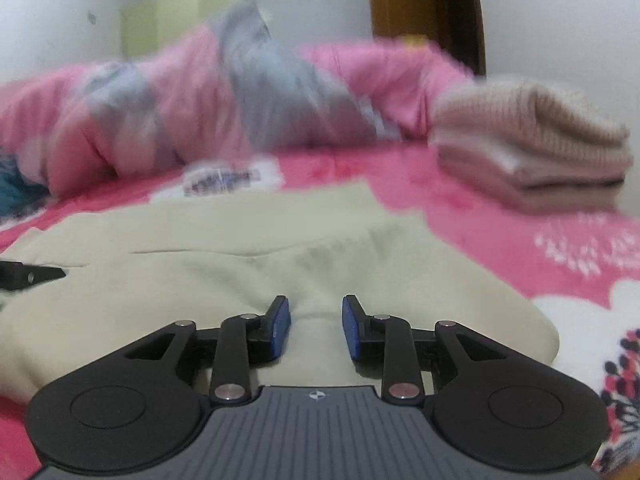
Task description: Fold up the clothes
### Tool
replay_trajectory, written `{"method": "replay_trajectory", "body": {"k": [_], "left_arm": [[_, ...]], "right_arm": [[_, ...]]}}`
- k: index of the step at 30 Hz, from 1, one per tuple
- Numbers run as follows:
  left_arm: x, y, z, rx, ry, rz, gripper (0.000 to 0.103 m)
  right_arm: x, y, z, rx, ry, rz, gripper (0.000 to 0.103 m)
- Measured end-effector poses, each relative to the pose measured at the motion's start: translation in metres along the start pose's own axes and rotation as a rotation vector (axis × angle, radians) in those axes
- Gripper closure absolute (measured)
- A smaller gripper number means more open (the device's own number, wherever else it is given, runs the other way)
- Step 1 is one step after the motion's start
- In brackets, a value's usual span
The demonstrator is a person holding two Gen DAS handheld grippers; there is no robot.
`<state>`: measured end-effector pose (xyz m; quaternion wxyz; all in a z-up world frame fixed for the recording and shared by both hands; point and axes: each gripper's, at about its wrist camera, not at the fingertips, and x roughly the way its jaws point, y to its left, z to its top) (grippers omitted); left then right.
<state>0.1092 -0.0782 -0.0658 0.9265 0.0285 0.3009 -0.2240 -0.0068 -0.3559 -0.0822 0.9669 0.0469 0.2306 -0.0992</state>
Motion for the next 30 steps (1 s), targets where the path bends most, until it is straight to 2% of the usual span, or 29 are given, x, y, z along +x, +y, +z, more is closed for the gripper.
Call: {"method": "replay_trajectory", "body": {"k": [2, 5, 6, 8, 10, 13, 14, 19, 22, 24, 26, 28, 29, 30], "left_arm": [[0.000, 0.001, 0.000, -0.002, 0.001, -0.004, 0.000], [-0.001, 0.003, 0.001, -0.015, -0.003, -0.015, 0.000], [-0.002, 0.004, 0.001, -0.020, -0.004, -0.018, 0.000], [-0.002, 0.005, 0.001, -0.029, -0.004, -0.025, 0.000], [-0.003, 0.007, 0.002, -0.041, -0.003, -0.037, 0.000], [-0.007, 0.011, 0.007, -0.036, 0.021, -0.052, 0.000], [-0.010, 0.013, 0.008, -0.043, 0.032, -0.056, 0.000], [-0.038, 0.021, 0.008, -0.067, 0.035, -0.109, 0.000], [-0.053, 0.017, -0.002, 0.011, 0.016, -0.106, 0.000], [-0.050, 0.017, -0.011, 0.045, 0.049, -0.067, 0.000], [-0.047, 0.019, -0.018, 0.068, 0.073, -0.038, 0.000], [-0.050, 0.026, -0.020, 0.053, 0.067, -0.039, 0.000], [-0.051, 0.030, -0.020, 0.046, 0.064, -0.040, 0.000], [-0.052, 0.033, -0.021, 0.038, 0.061, -0.041, 0.000]], "right_arm": [[-0.009, 0.009, 0.010, -0.032, 0.005, -0.033, 0.071], [-0.044, 0.009, 0.024, -0.020, -0.099, -0.020, 0.071], [-0.047, 0.007, 0.023, -0.027, -0.111, -0.050, 0.071], [-0.029, -0.004, 0.014, -0.057, -0.042, -0.124, 0.070], [-0.007, -0.028, -0.008, -0.007, -0.013, -0.098, 0.070], [-0.016, -0.029, 0.019, 0.072, 0.053, -0.108, 0.069], [-0.024, -0.027, 0.028, 0.100, 0.051, -0.104, 0.068], [-0.076, 0.009, 0.039, 0.025, -0.123, 0.135, 0.068], [-0.064, 0.030, 0.019, -0.082, -0.077, 0.241, 0.068], [-0.035, 0.042, -0.007, -0.214, 0.046, 0.212, 0.067], [-0.033, 0.039, -0.017, -0.221, 0.004, 0.219, 0.067], [-0.042, 0.042, 0.001, -0.195, 0.043, 0.177, 0.067], [-0.051, 0.044, 0.008, -0.203, 0.024, 0.160, 0.067], [-0.061, 0.045, 0.012, -0.218, -0.013, 0.178, 0.067]]}}
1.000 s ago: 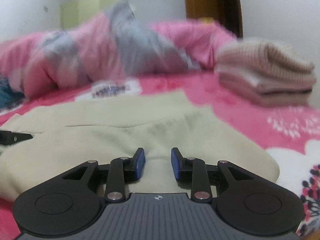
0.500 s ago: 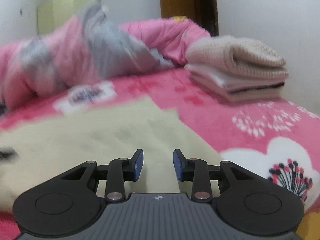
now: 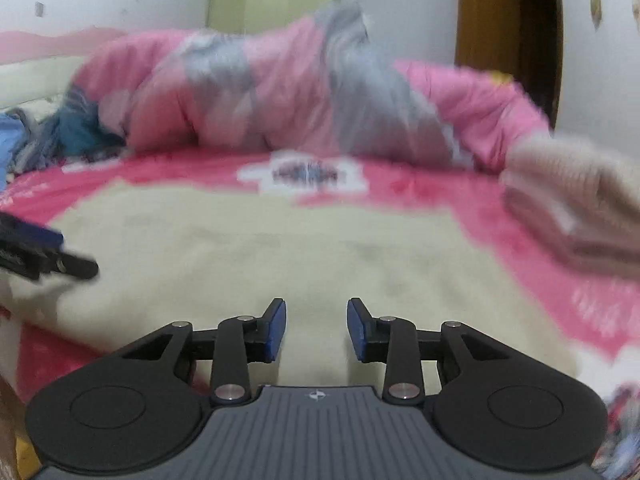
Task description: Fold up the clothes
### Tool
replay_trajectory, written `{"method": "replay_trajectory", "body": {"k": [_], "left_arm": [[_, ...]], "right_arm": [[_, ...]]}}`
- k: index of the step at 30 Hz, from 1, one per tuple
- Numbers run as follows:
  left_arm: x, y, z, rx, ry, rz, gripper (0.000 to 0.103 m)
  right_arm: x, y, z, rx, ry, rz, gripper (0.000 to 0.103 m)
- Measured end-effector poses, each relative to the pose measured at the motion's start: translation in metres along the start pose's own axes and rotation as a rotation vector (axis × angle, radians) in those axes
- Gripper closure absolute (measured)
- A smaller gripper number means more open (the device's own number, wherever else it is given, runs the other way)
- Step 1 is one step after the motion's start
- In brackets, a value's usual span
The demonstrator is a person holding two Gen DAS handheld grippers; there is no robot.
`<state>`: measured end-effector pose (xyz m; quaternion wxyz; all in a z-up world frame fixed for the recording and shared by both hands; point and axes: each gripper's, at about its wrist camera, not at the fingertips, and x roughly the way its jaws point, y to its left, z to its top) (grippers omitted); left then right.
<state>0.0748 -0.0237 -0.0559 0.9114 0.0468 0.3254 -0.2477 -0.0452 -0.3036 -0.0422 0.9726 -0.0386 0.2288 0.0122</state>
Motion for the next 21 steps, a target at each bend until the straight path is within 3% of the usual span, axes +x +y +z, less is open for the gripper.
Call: {"method": "replay_trajectory", "body": {"k": [2, 5, 6, 9, 10, 12, 14, 18, 21], "left_arm": [[-0.002, 0.006, -0.002, -0.010, -0.006, -0.001, 0.000], [-0.005, 0.007, -0.005, -0.007, -0.019, 0.003, 0.000], [-0.006, 0.007, -0.006, -0.007, -0.021, 0.007, 0.000], [-0.008, 0.010, -0.008, -0.010, -0.019, 0.020, 0.000], [-0.009, 0.012, -0.008, -0.015, -0.019, 0.024, 0.000], [-0.010, 0.017, -0.008, -0.036, -0.019, 0.032, 0.000], [-0.010, 0.023, -0.010, -0.062, -0.019, 0.037, 0.000], [-0.011, 0.035, -0.012, -0.108, -0.007, 0.044, 0.000], [-0.016, 0.040, -0.012, -0.112, -0.005, 0.050, 0.000]], "right_arm": [[-0.012, 0.004, 0.001, -0.026, -0.047, 0.064, 0.067], [0.016, 0.004, -0.026, -0.058, 0.080, 0.087, 0.067], [0.015, -0.002, -0.033, -0.029, 0.036, 0.105, 0.067], [0.006, -0.004, -0.007, 0.038, 0.086, 0.060, 0.067], [-0.007, 0.002, 0.002, 0.017, 0.049, 0.063, 0.067], [-0.025, 0.009, 0.012, -0.011, -0.037, 0.167, 0.068], [-0.027, 0.016, 0.015, -0.011, -0.068, 0.275, 0.067], [0.020, 0.022, -0.021, -0.009, 0.091, 0.305, 0.064], [0.011, 0.017, -0.002, 0.078, 0.125, 0.301, 0.064]]}}
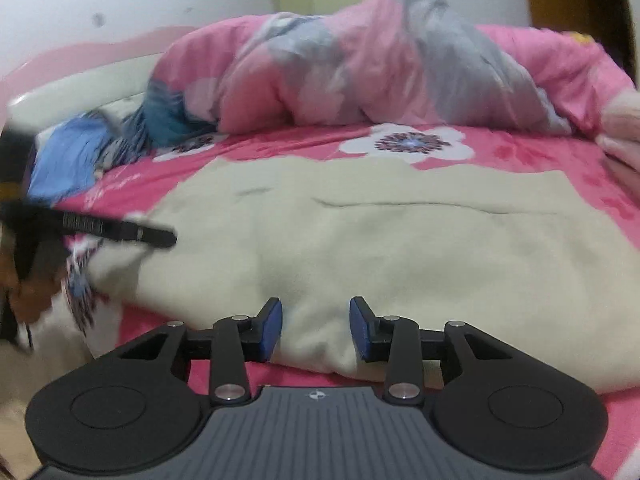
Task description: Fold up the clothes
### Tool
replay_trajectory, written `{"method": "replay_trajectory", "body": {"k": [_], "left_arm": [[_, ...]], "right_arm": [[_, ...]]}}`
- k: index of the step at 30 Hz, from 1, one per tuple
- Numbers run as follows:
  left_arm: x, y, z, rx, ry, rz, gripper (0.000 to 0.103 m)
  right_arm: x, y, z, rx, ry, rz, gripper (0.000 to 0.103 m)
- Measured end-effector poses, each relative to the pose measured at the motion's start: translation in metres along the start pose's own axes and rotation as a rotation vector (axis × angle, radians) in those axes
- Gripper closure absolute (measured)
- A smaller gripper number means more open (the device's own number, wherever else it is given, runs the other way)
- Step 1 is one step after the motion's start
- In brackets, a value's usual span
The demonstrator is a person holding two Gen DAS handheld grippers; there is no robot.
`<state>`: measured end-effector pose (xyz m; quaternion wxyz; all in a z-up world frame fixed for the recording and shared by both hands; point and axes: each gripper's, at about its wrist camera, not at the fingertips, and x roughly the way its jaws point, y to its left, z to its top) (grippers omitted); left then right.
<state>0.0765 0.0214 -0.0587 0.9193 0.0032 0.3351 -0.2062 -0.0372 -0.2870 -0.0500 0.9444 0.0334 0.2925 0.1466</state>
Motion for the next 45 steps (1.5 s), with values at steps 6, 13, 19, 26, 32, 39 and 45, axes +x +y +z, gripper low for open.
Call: {"method": "replay_trajectory", "body": {"k": [6, 13, 19, 26, 32, 39, 45], "left_arm": [[-0.006, 0.013, 0.000, -0.026, -0.003, 0.046, 0.000], [-0.010, 0.028, -0.008, -0.065, 0.003, 0.046, 0.000], [-0.014, 0.040, -0.010, -0.099, -0.009, 0.064, 0.000], [-0.027, 0.056, -0.013, -0.144, -0.022, 0.085, 0.000], [-0.043, 0.078, -0.016, -0.232, -0.061, 0.142, 0.000], [-0.054, 0.087, -0.016, -0.256, -0.072, 0.187, 0.000], [-0.062, 0.078, -0.010, -0.245, -0.084, 0.192, 0.000]], "right_arm": [[-0.017, 0.039, 0.028, -0.128, -0.157, 0.061, 0.064], [0.032, 0.069, 0.020, -0.196, 0.026, -0.028, 0.065], [0.027, 0.099, 0.025, -0.289, -0.063, 0.085, 0.065], [0.051, 0.106, 0.039, -0.256, 0.042, 0.094, 0.065], [0.057, 0.130, 0.032, -0.320, -0.067, 0.152, 0.063], [0.070, 0.146, 0.037, -0.330, -0.041, 0.153, 0.065], [0.112, 0.165, -0.011, -0.455, -0.053, 0.206, 0.063]]}}
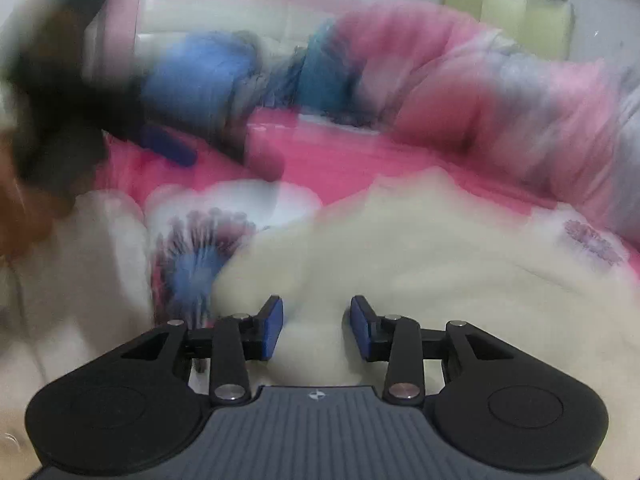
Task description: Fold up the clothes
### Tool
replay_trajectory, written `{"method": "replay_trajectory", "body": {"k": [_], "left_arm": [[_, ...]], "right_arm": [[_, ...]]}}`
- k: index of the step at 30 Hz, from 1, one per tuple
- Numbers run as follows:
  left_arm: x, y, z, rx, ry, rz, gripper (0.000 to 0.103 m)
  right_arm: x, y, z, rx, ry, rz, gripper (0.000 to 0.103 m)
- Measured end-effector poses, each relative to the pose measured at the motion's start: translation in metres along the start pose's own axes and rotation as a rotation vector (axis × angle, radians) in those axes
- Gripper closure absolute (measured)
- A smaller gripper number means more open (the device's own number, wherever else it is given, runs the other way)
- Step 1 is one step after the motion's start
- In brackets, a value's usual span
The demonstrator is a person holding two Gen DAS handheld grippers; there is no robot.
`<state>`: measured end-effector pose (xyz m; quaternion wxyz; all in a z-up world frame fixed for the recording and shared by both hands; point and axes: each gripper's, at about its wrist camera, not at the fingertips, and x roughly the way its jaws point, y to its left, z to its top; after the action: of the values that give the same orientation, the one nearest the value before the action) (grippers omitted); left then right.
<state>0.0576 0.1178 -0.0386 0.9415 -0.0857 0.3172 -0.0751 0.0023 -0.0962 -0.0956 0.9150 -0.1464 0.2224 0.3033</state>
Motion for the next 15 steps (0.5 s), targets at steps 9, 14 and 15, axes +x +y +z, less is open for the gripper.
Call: {"method": "replay_trajectory", "body": {"k": [9, 14, 15], "left_arm": [[-0.009, -0.046, -0.003, 0.097, -0.039, -0.122, 0.000], [-0.001, -0.084, -0.021, 0.181, -0.010, -0.257, 0.000], [0.004, -0.091, -0.025, 0.193, 0.008, -0.264, 0.000]], "right_arm": [[-0.094, -0.030, 0.015, 0.191, -0.135, -0.095, 0.064], [-0.091, -0.058, -0.047, 0.304, 0.007, -0.181, 0.062], [-0.096, -0.056, -0.046, 0.306, -0.009, -0.183, 0.062]]}}
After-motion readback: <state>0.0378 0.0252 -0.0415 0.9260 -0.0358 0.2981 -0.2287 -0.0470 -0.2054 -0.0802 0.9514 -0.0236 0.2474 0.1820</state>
